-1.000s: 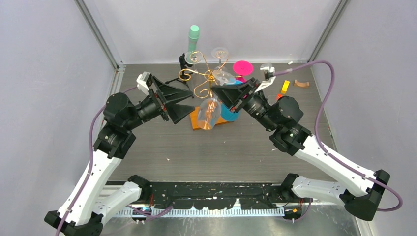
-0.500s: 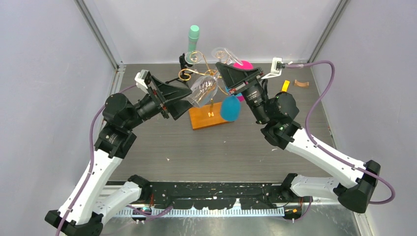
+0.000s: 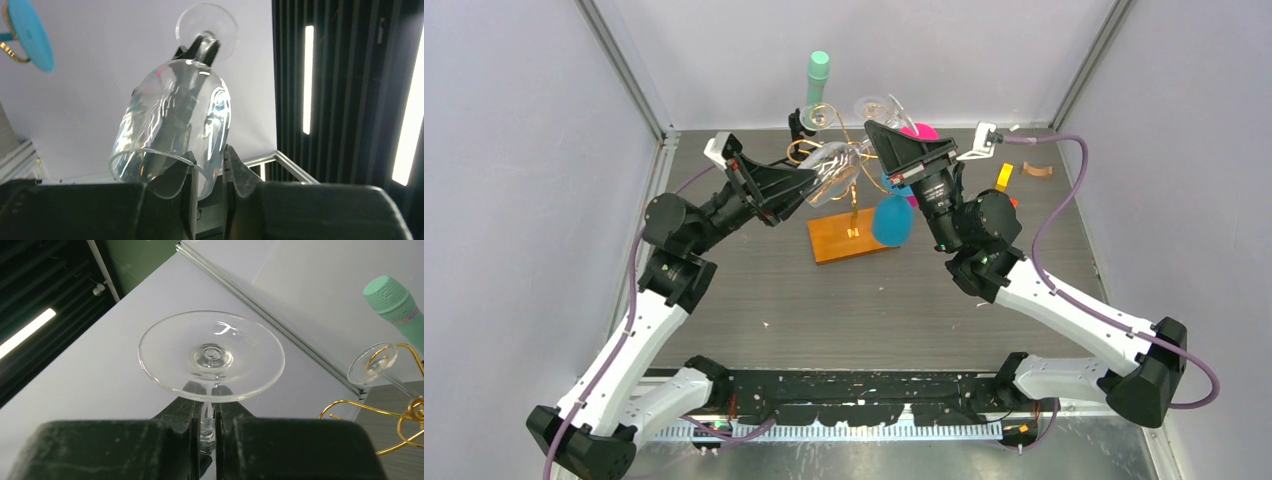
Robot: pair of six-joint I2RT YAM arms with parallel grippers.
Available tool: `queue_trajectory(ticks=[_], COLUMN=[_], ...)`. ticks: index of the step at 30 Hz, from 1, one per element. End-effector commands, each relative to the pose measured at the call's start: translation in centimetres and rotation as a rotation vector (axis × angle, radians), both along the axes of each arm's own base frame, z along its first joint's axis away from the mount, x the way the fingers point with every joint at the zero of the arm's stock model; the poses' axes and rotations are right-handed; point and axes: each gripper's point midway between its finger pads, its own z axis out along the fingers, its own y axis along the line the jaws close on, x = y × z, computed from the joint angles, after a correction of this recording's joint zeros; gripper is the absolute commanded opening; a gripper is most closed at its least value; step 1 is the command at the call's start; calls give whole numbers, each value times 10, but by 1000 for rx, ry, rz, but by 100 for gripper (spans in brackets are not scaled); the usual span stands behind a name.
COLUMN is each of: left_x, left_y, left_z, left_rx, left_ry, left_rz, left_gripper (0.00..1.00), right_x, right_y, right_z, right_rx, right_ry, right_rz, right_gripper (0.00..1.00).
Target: Take the wine glass off the wine glass rack
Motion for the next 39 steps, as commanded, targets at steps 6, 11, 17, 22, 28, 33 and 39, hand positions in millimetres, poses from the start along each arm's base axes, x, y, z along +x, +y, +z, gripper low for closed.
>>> queue_trajectory(ticks=[6, 11, 17, 22, 28, 33, 39], left_x=[-13, -15, -16, -11, -2, 5, 33], left_y=[1, 3, 4, 2, 7, 18, 68], left_z=[34, 43, 60, 69, 79, 85, 52], left_rx=[-48, -15, -13, -1, 34, 129, 591], left_ry=[-185, -268, -358, -404, -456, -515, -498], left_rz=[-16, 21, 48, 67, 120, 201, 484], left_gripper=[0, 0, 0, 0, 0, 0, 0], right_x=[-12, -16, -22, -25, -29, -33, -42], right_y=[-23, -25, -27, -28, -32, -34, -35], right_z=[18, 19, 21, 22, 19, 15, 9], right_rx=[125, 129, 116, 95, 66, 28, -48], right_ry=[-4, 9, 12, 25, 45, 49, 42], right_rz=[0, 14, 28, 38, 38, 41, 54], right_gripper=[0, 19, 53, 61, 69, 71, 71])
